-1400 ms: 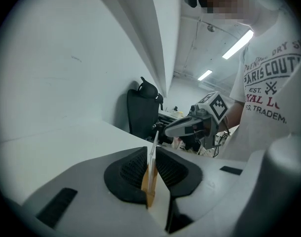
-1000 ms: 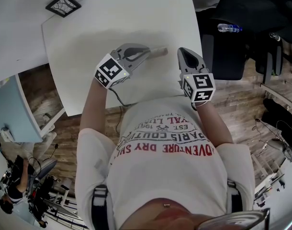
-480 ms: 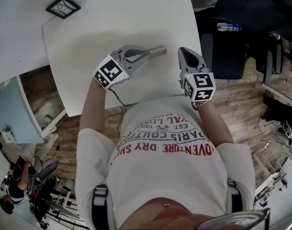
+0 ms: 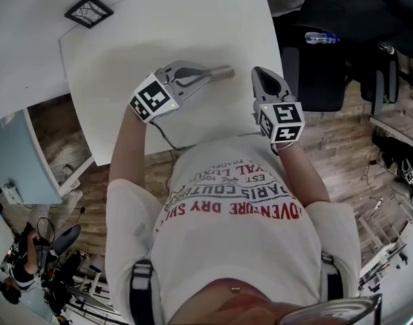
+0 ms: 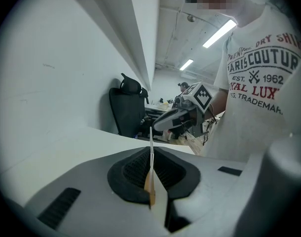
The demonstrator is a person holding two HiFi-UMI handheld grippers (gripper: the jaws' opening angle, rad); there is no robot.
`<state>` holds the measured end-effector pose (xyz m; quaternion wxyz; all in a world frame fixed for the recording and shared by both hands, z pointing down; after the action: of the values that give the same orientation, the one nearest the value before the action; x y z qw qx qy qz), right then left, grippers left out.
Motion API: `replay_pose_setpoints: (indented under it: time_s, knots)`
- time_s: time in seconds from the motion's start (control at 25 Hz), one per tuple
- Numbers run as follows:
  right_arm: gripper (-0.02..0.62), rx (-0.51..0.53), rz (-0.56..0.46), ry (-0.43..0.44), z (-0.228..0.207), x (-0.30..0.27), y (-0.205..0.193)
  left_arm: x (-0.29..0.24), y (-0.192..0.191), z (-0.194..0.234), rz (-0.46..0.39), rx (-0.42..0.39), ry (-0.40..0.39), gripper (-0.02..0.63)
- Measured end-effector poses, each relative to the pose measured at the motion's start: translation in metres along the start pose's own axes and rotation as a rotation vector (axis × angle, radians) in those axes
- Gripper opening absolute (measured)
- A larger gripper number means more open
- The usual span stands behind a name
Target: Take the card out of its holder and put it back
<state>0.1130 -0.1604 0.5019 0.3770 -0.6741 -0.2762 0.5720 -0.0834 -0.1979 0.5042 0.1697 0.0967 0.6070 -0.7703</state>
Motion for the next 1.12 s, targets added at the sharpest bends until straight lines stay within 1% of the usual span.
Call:
replay_pose_setpoints:
  time_s: [0.36,0.72,0.88,0.96,1.12]
  knots:
    - [0.025,-0.002,-0.013,0.0,0.002,0.004,0.001,0.004,0.009,-0.006,0.002,-0.021,-0.003,0.038]
    - [0.026,-0.011,-0.033,0.017,0.0,0.011,0.005,0.011,0.029,-0.01,-0.042,-0.028,0.023,0.038]
    - [0.026,-0.008,-0.049,0.021,0.001,0.011,0.01,0.015,0.038,-0.014,-0.06,-0.047,0.033,0.038]
    - [0.026,-0.009,-0.061,0.024,0.002,0.011,0.013,0.021,0.045,-0.017,-0.086,-0.058,0.052,0.038]
    - [0.025,-0.013,-0.076,0.028,0.002,0.013,0.017,0.034,0.059,-0.021,-0.14,-0.081,0.127,0.038]
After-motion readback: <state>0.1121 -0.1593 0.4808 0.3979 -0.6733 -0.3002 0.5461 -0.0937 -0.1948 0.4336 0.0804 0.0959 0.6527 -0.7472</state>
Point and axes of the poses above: the fingertips, and each gripper's own axes: x backward along the fingers, z to its left, y out of its top, the point moved 7 cm from there along x, backward along the fingers, and after that the axes turned 11 degrees about -y, right-handed, at the moved point
